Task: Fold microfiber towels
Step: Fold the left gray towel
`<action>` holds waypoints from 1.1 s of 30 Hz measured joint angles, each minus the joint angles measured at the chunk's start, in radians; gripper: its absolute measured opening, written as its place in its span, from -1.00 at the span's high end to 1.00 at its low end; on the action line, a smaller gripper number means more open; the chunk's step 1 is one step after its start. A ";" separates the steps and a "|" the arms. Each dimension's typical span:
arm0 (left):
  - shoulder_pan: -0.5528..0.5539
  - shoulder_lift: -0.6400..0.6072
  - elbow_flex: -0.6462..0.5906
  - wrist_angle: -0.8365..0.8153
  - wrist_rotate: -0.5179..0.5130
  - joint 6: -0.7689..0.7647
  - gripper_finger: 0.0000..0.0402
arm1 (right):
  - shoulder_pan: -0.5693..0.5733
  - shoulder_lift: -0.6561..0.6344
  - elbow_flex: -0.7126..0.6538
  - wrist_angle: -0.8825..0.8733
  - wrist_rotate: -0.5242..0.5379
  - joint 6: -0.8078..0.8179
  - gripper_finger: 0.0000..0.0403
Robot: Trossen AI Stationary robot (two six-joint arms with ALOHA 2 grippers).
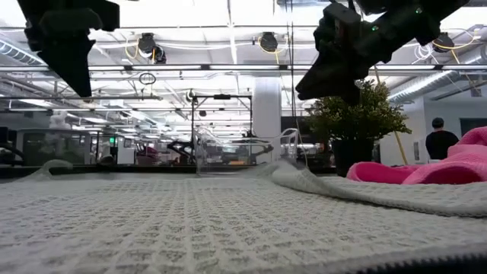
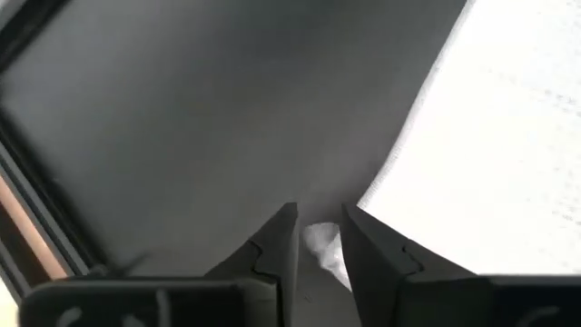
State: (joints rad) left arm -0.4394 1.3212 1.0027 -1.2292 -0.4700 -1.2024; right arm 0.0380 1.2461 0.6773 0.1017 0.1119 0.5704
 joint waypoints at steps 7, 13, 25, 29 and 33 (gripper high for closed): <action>-0.006 0.016 -0.050 0.289 -0.019 0.087 0.64 | 0.049 0.029 0.000 0.081 -0.089 0.043 0.72; -0.003 0.044 -0.187 0.456 0.015 0.081 0.94 | 0.098 0.140 -0.001 0.197 -0.144 0.128 0.98; -0.008 0.054 -0.327 0.610 0.138 0.022 0.96 | 0.261 0.167 0.002 -0.119 -0.306 0.353 1.00; -0.007 0.055 -0.337 0.612 0.133 0.033 0.97 | 0.297 0.172 0.001 -0.291 -0.291 0.398 1.00; -0.007 0.055 -0.339 0.624 0.133 0.044 0.97 | 0.307 0.172 0.001 -0.477 -0.306 0.448 1.00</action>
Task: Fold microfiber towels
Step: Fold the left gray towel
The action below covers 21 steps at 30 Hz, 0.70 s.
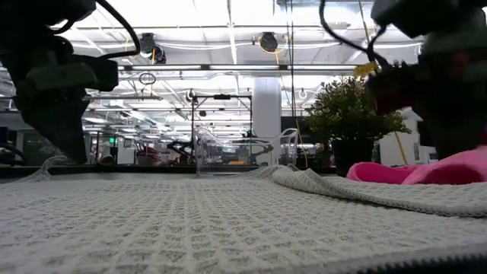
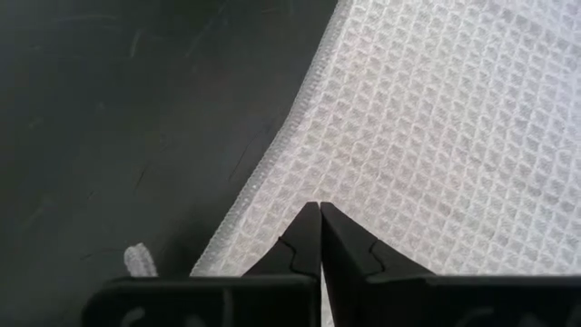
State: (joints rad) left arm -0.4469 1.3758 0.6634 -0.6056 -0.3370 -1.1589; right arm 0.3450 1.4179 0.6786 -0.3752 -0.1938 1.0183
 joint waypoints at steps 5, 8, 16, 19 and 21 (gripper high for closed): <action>0.000 0.000 -0.001 0.007 0.000 0.008 0.94 | 0.036 -0.023 0.000 -0.321 -0.202 0.020 1.00; 0.000 0.000 -0.001 0.013 0.009 0.024 0.98 | 0.059 -0.075 0.000 -0.510 -0.276 0.023 1.00; 0.000 0.000 -0.001 0.036 0.014 0.034 0.93 | 0.053 -0.299 0.000 -0.123 -0.061 0.209 1.00; 0.000 0.000 -0.001 0.036 0.008 0.042 0.98 | 0.044 -0.340 0.001 0.153 0.213 0.095 1.00; 0.000 0.000 -0.001 0.036 -0.009 0.044 0.98 | 0.023 -0.341 0.001 0.261 0.350 -0.005 1.00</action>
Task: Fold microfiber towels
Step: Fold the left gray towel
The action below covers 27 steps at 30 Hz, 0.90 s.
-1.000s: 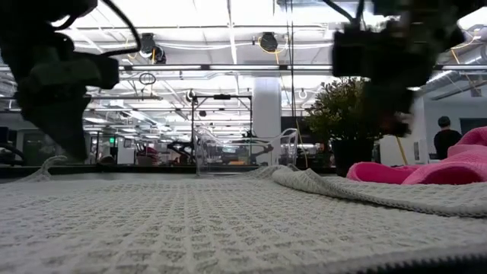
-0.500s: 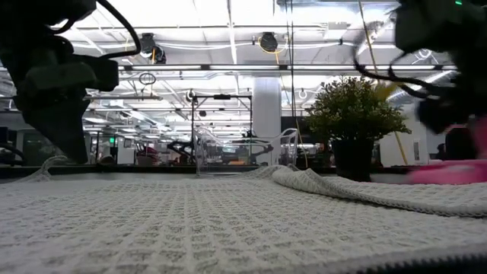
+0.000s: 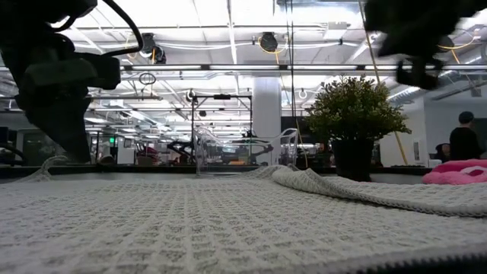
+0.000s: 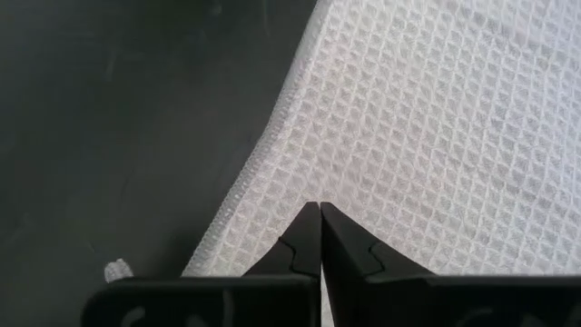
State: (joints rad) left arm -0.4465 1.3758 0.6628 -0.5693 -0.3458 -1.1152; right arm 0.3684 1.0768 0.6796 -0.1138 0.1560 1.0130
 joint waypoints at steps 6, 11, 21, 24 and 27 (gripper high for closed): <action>0.002 0.000 0.000 0.011 -0.062 -0.016 0.95 | -0.102 0.140 0.000 0.161 0.031 -0.164 1.00; 0.003 0.000 0.000 0.034 -0.065 -0.012 0.96 | -0.157 0.363 0.002 0.374 -0.082 -0.196 1.00; 0.003 0.002 0.000 0.037 -0.074 -0.008 0.97 | -0.199 0.596 0.019 0.386 -0.008 -0.196 1.00; 0.003 0.007 0.000 0.018 -0.074 -0.010 0.94 | -0.207 0.610 0.019 0.388 0.027 -0.208 1.00; 0.003 0.007 0.000 0.010 -0.074 -0.023 0.97 | -0.215 0.603 0.020 0.375 0.030 -0.241 1.00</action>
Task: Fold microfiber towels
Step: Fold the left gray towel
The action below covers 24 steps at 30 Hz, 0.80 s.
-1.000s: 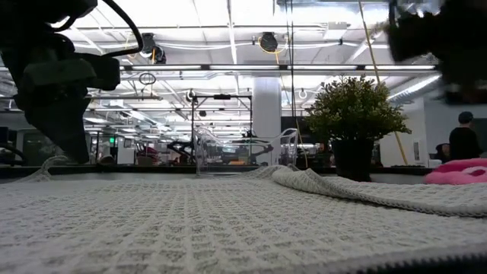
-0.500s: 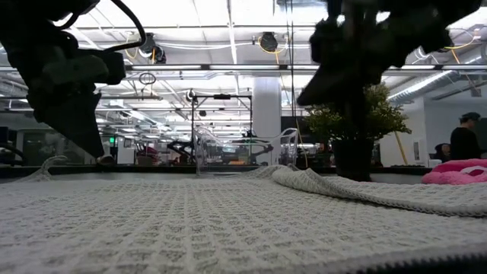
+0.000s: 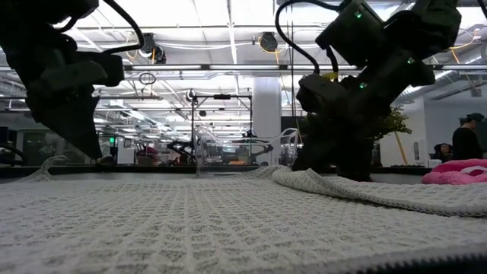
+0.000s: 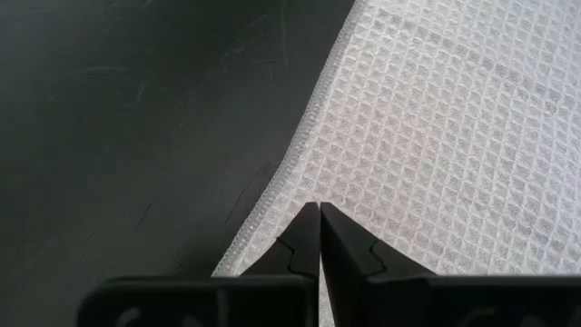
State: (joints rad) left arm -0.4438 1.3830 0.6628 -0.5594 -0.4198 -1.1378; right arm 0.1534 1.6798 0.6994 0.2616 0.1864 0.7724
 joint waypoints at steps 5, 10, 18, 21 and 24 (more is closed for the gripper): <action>0.000 0.000 0.000 -0.008 0.001 0.000 0.95 | -0.021 -0.041 0.000 -0.169 -0.003 -0.079 1.00; 0.000 0.000 0.000 -0.022 0.010 0.000 0.94 | -0.061 -0.129 0.001 -0.414 0.001 -0.146 1.00; -0.006 0.000 0.000 0.013 0.057 0.021 0.94 | -0.092 -0.284 -0.001 -0.303 -0.057 -0.130 1.00; -0.006 0.004 0.000 0.014 0.057 0.029 0.97 | -0.069 -0.266 0.000 -0.176 -0.057 -0.125 1.00; -0.011 0.008 0.000 0.013 0.055 0.037 0.98 | -0.052 -0.204 0.006 -0.148 -0.082 -0.060 1.00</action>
State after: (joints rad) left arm -0.4547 1.3912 0.6628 -0.5467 -0.3652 -1.1004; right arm 0.1011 1.4762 0.7057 0.1139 0.1045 0.7129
